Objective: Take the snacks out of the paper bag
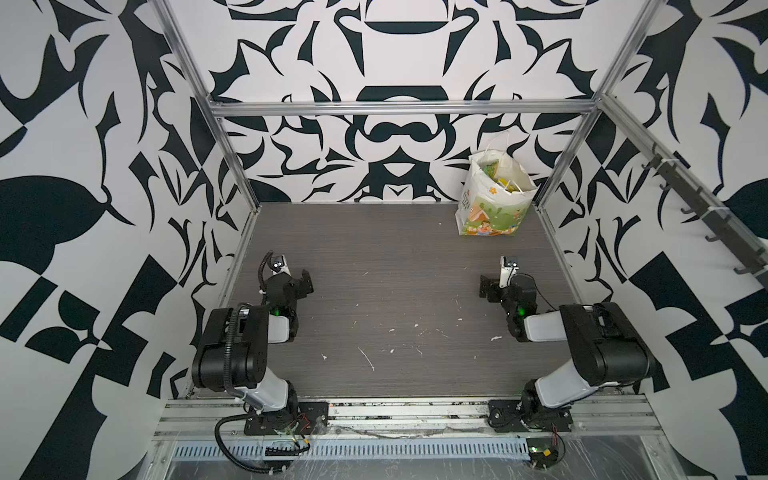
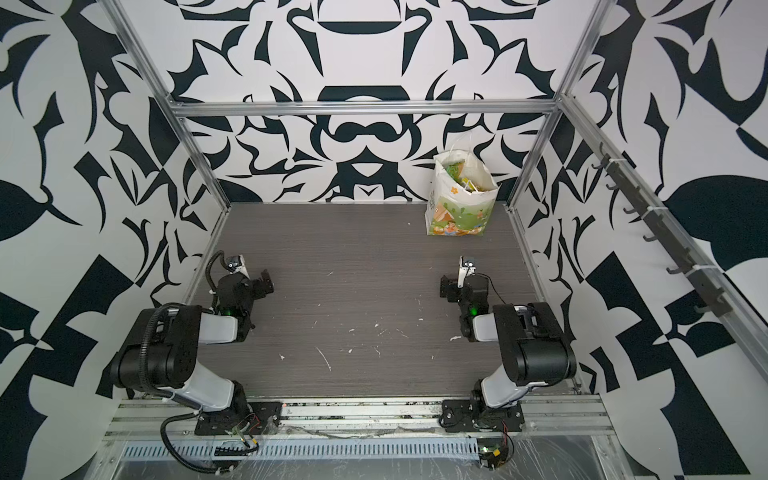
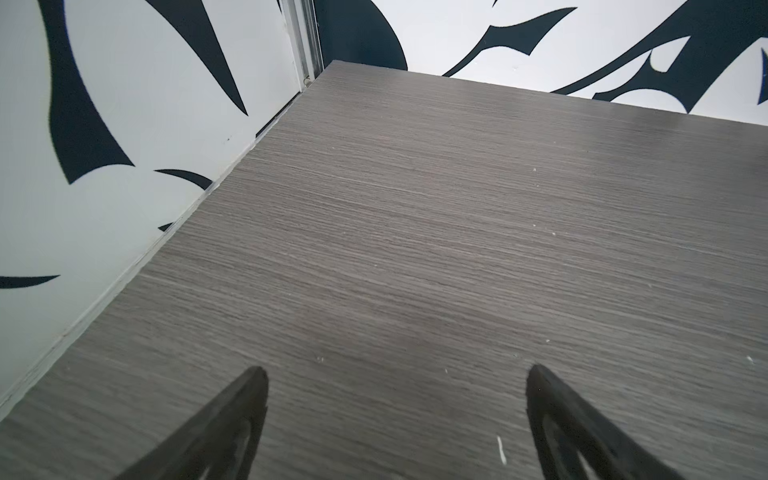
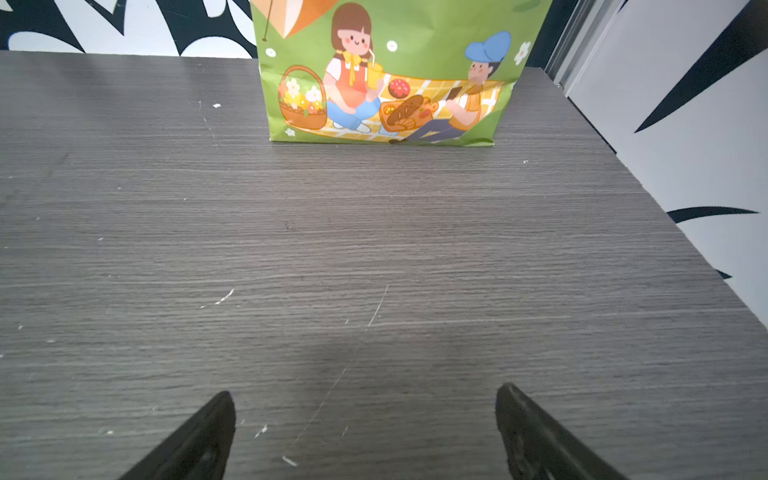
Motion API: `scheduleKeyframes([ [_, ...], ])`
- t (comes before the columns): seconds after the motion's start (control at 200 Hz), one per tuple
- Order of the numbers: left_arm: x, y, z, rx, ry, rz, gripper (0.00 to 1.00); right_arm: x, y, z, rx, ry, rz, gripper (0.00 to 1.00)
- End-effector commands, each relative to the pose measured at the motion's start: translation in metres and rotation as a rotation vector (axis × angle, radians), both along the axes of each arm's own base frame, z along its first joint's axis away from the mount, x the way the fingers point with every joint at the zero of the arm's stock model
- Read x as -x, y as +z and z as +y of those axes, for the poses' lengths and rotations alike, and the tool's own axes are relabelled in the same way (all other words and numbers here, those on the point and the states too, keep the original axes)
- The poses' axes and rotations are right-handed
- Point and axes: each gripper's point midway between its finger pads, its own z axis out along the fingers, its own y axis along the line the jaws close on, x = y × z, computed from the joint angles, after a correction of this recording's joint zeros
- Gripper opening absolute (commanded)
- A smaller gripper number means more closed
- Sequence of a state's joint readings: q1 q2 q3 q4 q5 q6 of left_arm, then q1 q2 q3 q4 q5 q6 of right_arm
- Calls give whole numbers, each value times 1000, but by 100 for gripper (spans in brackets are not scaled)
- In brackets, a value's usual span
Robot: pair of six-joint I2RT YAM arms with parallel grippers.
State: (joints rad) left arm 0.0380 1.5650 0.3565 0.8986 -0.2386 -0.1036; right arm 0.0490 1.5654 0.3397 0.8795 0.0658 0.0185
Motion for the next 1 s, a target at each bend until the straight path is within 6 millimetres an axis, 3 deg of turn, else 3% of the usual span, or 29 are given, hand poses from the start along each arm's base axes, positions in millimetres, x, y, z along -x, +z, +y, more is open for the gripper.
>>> scheduleKeyframes([
  [0.0, -7, 13, -2, -1, -10, -40, 99, -9, 16, 1, 1, 8, -51, 100],
  [0.995, -8, 13, -2, 1, -17, -39, 99, -8, 17, 1, 3, 9, -58, 100],
])
